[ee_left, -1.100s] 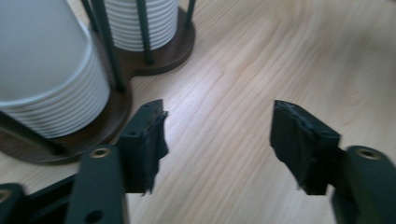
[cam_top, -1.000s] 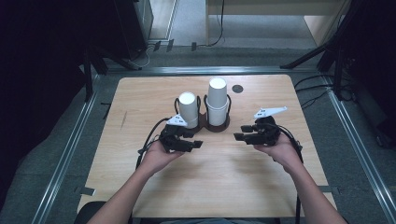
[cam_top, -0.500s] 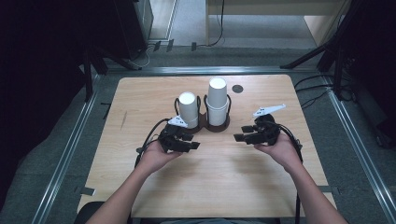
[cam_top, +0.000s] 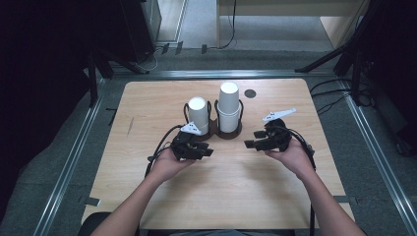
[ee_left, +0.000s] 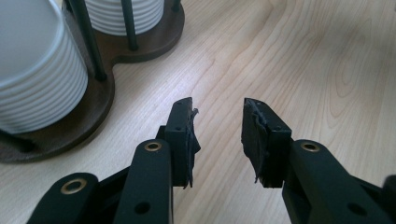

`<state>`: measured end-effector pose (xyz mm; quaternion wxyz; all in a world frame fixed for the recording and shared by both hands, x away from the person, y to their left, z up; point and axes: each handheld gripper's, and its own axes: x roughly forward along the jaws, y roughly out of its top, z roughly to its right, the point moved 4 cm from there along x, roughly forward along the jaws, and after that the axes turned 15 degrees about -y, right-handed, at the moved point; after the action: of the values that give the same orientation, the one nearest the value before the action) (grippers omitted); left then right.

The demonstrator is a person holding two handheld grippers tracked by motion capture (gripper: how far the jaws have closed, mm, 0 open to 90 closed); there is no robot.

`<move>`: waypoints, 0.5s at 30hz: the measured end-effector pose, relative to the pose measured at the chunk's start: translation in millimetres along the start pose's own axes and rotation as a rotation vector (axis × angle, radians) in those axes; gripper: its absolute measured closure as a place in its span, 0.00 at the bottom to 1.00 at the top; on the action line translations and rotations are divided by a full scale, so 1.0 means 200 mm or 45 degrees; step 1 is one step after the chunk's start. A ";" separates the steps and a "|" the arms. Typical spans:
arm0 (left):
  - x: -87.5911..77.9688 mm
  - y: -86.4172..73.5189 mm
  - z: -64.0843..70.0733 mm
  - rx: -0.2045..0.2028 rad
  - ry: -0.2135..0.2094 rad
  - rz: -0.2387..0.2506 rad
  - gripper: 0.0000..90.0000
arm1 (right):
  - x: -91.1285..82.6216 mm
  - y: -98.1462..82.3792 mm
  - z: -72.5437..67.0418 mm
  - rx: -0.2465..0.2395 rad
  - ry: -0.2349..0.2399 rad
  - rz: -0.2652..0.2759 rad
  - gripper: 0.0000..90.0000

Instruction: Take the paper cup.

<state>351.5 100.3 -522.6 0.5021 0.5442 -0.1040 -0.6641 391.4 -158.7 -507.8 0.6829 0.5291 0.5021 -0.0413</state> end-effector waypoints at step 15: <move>0.00 0.06 0.01 -0.007 0.029 0.014 0.78 | -0.15 0.10 0.02 -0.140 -0.167 0.053 0.55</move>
<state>356.8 93.4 -512.9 0.5086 0.5498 -0.0994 -0.6551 391.1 -167.8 -472.5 0.7431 0.4973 0.4464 -0.0340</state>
